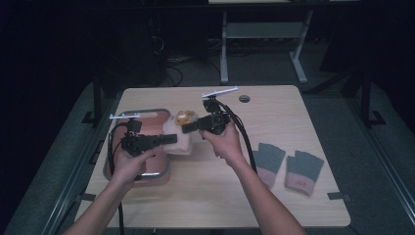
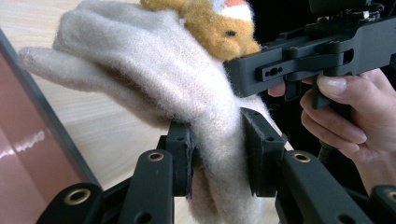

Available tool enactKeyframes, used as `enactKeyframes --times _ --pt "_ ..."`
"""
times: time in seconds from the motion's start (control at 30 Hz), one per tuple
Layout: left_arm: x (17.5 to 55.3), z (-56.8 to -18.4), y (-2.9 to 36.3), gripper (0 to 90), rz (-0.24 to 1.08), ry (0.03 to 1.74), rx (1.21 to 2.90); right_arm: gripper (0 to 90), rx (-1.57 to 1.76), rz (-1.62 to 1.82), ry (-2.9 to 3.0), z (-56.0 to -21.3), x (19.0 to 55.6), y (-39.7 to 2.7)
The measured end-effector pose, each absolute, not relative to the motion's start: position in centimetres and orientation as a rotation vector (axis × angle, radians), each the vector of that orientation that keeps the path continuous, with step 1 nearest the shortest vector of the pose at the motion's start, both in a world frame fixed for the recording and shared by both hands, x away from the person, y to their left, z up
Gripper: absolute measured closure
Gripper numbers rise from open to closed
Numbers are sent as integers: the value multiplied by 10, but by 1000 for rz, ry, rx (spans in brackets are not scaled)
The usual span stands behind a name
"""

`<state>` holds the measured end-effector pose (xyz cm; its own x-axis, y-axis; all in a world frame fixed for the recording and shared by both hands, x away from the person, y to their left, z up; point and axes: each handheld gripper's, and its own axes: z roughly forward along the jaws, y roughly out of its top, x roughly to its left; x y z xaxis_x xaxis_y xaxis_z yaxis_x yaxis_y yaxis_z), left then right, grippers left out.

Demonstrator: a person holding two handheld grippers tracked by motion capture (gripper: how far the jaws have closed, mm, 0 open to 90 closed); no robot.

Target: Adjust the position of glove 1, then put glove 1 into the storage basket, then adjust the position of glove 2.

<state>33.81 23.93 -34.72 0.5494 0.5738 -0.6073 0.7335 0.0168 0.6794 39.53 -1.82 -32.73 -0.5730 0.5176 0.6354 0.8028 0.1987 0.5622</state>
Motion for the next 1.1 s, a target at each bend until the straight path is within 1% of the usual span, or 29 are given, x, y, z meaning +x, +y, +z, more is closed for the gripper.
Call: enactKeyframes --times 0.47,1.1 --pt "336 -340 262 665 -149 1140 1636 837 -1198 -1309 -2166 -323 402 4" --pt "325 -343 290 665 -127 1180 1607 836 -1157 -1282 -2171 -325 402 37"
